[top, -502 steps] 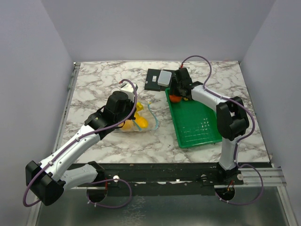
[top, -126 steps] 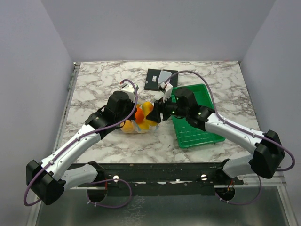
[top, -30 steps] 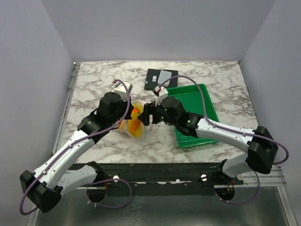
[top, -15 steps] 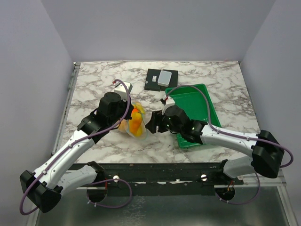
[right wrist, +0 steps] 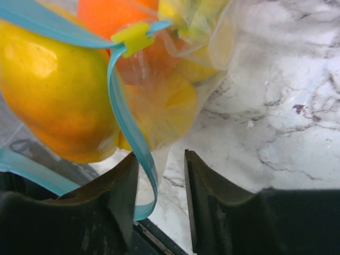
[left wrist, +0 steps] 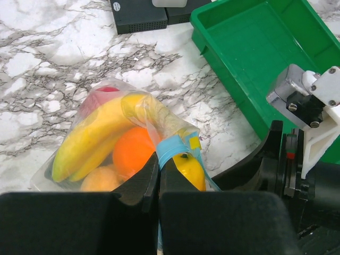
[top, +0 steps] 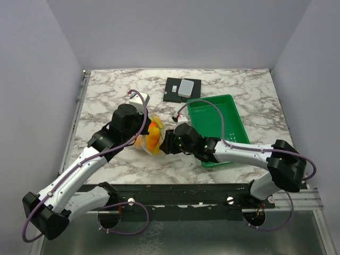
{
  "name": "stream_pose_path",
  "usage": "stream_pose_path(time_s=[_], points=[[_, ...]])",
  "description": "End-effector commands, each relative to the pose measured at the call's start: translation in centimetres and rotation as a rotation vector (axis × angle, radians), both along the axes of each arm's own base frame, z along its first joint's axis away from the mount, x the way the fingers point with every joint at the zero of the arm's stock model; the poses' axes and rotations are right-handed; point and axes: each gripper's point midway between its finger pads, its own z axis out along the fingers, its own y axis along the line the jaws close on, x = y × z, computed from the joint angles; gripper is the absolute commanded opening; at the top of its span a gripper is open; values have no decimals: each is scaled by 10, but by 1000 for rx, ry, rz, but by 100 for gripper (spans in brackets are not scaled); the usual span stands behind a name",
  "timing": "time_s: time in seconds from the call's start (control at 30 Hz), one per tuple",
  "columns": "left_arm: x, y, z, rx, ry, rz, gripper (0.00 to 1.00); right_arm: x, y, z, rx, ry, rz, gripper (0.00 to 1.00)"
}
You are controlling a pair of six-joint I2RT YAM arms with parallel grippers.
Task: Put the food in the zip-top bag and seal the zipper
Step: Adjust the zipper food storage bag at the center of the board.
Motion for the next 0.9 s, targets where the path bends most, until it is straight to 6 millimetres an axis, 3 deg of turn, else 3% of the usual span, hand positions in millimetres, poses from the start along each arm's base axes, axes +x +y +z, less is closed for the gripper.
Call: stream_pose_path(time_s=[0.0, 0.17, 0.3, 0.57, 0.87], points=[[2, -6, 9, -41, -27, -16, 0, 16, -1, 9, -27, -28, -91, 36], [0, -8, 10, -42, -26, -32, 0, 18, -6, 19, -49, -47, -97, 2], [0, -8, 11, -32, -32, -42, 0, 22, -16, 41, -58, -98, -117, 1], [-8, 5, 30, -27, -36, -4, 0, 20, -42, 108, -48, -208, -121, 1], [-27, 4, 55, -78, 13, -35, 0, 14, -67, 153, -69, -269, -121, 1]])
